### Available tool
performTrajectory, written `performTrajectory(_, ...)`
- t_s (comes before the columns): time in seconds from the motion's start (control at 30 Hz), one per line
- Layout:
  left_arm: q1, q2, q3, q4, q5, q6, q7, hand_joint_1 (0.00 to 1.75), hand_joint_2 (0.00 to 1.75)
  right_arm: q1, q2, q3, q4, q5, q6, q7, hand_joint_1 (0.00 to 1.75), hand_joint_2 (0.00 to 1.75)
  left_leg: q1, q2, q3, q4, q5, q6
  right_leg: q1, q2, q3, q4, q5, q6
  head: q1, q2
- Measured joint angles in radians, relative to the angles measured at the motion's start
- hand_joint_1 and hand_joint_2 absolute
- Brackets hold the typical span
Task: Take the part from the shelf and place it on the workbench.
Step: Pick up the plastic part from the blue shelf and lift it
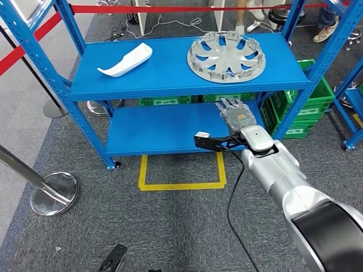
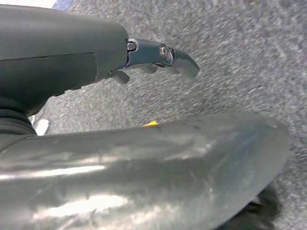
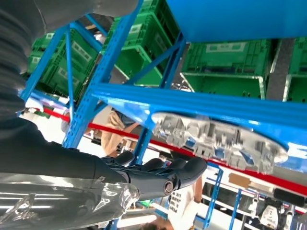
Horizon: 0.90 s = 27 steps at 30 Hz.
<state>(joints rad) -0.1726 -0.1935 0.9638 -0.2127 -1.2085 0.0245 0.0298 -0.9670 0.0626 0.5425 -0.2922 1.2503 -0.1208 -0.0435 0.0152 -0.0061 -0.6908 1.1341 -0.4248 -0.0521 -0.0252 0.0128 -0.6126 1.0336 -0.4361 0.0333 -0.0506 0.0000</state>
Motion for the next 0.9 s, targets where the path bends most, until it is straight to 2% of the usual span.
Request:
performTrajectory(0.03,-0.001,-0.001,0.000,0.000,0.000,0.000,0.000,0.00,0.00,-0.002,0.000,0.000,0.000,0.000,0.000,0.000,0.00,1.75,0.001,0.001,0.024,-0.059,0.024,0.001,0.001,0.001,0.003,0.001,-0.004,0.006,-0.002,0.000)
performTrajectory(0.07,-0.002,-0.002,0.000,0.001,0.000,0.000,0.000,0.00,0.00,-0.004,0.000,0.000,0.000,0.000,0.000,0.000,0.00,1.75,0.002,0.001,0.039,-0.095,0.032,0.006,0.004,0.002,0.002,0.001,-0.007,0.011,-0.003,0.000)
performTrajectory(0.2,0.001,-0.002,0.001,0.002,0.000,0.000,0.000,0.00,0.00,-0.004,0.000,0.000,0.000,-0.001,-0.002,0.000,0.00,1.75,0.001,-0.002,0.048,-0.116,0.014,0.037,0.006,-0.001,0.000,0.004,-0.018,0.028,0.001,0.000)
performTrajectory(0.23,0.001,-0.002,0.001,0.002,0.000,0.000,0.000,0.00,0.00,-0.004,0.000,0.000,0.000,-0.001,-0.002,-0.001,0.00,1.75,0.001,-0.003,0.051,-0.116,0.011,0.043,0.006,-0.003,-0.011,0.029,-0.034,0.031,0.003,0.000)
performTrajectory(0.27,0.001,-0.002,0.001,0.002,0.000,0.000,0.000,0.00,0.00,-0.004,0.000,0.000,0.000,-0.001,-0.003,-0.001,0.00,1.75,0.001,-0.003,0.055,-0.116,0.009,0.050,0.006,-0.004,-0.033,0.077,-0.058,0.032,0.004,0.000)
performTrajectory(0.33,0.000,-0.002,0.001,0.002,0.000,0.000,0.000,0.00,0.00,0.000,0.000,0.000,0.000,-0.001,-0.004,-0.002,0.00,1.75,-0.004,-0.004,0.063,-0.116,0.002,0.059,0.009,-0.006,-0.100,0.213,-0.110,0.030,0.007,0.000)
performTrajectory(0.37,0.001,-0.002,0.001,0.002,0.000,0.000,0.000,0.00,0.00,0.003,0.000,0.000,0.000,-0.001,-0.005,-0.002,0.00,1.75,-0.007,-0.005,0.067,-0.116,-0.001,0.062,0.011,-0.006,-0.133,0.269,-0.123,0.028,0.008,0.000)
performTrajectory(0.4,0.002,-0.002,0.001,0.002,0.000,0.000,0.000,0.00,0.00,0.007,0.000,0.000,0.000,-0.001,-0.005,-0.002,0.00,1.75,-0.010,-0.006,0.072,-0.116,-0.005,0.065,0.013,-0.006,-0.153,0.294,-0.119,0.024,0.008,0.000)
performTrajectory(0.43,0.002,-0.002,0.001,0.002,0.000,0.000,0.000,0.00,0.00,0.009,0.000,0.000,0.000,-0.001,-0.005,-0.002,0.00,1.75,-0.013,-0.008,0.078,-0.116,-0.010,0.066,0.016,-0.006,-0.155,0.278,-0.094,0.018,0.008,0.000)
performTrajectory(0.47,0.003,-0.001,0.001,0.002,0.000,0.001,0.000,0.00,0.00,0.009,0.000,0.000,0.000,-0.001,-0.005,-0.002,0.00,1.75,-0.016,-0.009,0.087,-0.116,-0.015,0.067,0.020,-0.005,-0.141,0.231,-0.055,0.011,0.009,0.000)
performTrajectory(0.5,0.002,-0.002,0.001,0.002,0.000,0.001,0.000,0.00,0.00,0.009,0.000,0.000,0.000,-0.001,-0.006,-0.002,0.00,1.75,-0.018,-0.010,0.096,-0.116,-0.022,0.066,0.025,-0.005,-0.114,0.161,-0.010,0.002,0.009,0.000)
performTrajectory(0.53,0.002,-0.002,0.001,0.002,0.000,0.000,0.000,0.00,0.00,0.007,-0.001,-0.001,0.000,-0.001,-0.006,-0.002,0.00,1.75,-0.021,-0.010,0.104,-0.116,-0.028,0.064,0.029,-0.005,-0.084,0.095,0.022,-0.005,0.008,0.000)
performTrajectory(0.57,0.001,-0.002,0.001,0.002,0.000,0.000,0.000,0.00,0.00,0.006,-0.001,-0.001,0.000,-0.001,-0.006,-0.002,0.00,1.75,-0.022,-0.010,0.109,-0.115,-0.033,0.061,0.033,-0.005,-0.059,0.046,0.036,-0.009,0.008,0.000)
performTrajectory(0.6,0.000,-0.002,0.001,0.002,0.000,0.000,0.000,0.00,0.00,0.005,-0.001,-0.001,0.000,-0.001,-0.006,-0.002,0.00,1.75,-0.023,-0.009,0.111,-0.116,-0.036,0.057,0.036,-0.005,-0.044,0.020,0.037,-0.010,0.007,0.000)
performTrajectory(0.7,-0.003,-0.002,0.001,0.002,0.000,0.000,0.000,0.00,0.00,0.004,-0.001,-0.001,0.000,-0.001,-0.007,-0.002,0.00,1.75,-0.024,-0.007,0.114,-0.119,-0.041,0.043,0.033,-0.004,-0.030,0.003,0.026,-0.013,0.006,0.000)
performTrajectory(0.77,-0.003,-0.002,0.001,0.002,0.000,0.001,0.000,0.00,0.00,0.001,-0.002,-0.001,0.000,-0.002,-0.008,-0.001,0.00,1.75,-0.026,-0.004,0.099,-0.083,-0.065,0.031,0.025,-0.005,-0.019,-0.008,0.023,-0.019,0.003,0.000)
performTrajectory(0.8,-0.003,-0.001,0.001,0.002,0.000,0.001,0.000,0.00,0.00,0.000,-0.001,-0.001,0.000,-0.002,-0.008,-0.001,0.00,1.75,-0.024,-0.002,0.074,-0.035,-0.087,0.025,0.022,-0.005,-0.014,-0.011,0.022,-0.021,0.001,0.000)
performTrajectory(0.87,-0.002,-0.001,0.001,0.002,0.000,0.001,0.000,0.00,0.00,0.001,-0.001,-0.001,0.000,-0.002,-0.008,-0.002,0.00,1.75,-0.020,-0.002,-0.001,0.095,-0.134,0.017,0.019,-0.005,-0.008,-0.012,0.016,-0.023,0.000,0.000)
performTrajectory(0.9,-0.001,-0.001,0.001,0.002,0.000,0.001,0.000,0.00,0.00,0.004,-0.001,-0.001,0.000,-0.002,-0.008,-0.003,0.00,1.75,-0.017,-0.002,-0.033,0.140,-0.140,0.013,0.017,-0.004,-0.004,-0.012,0.013,-0.023,0.000,0.000)
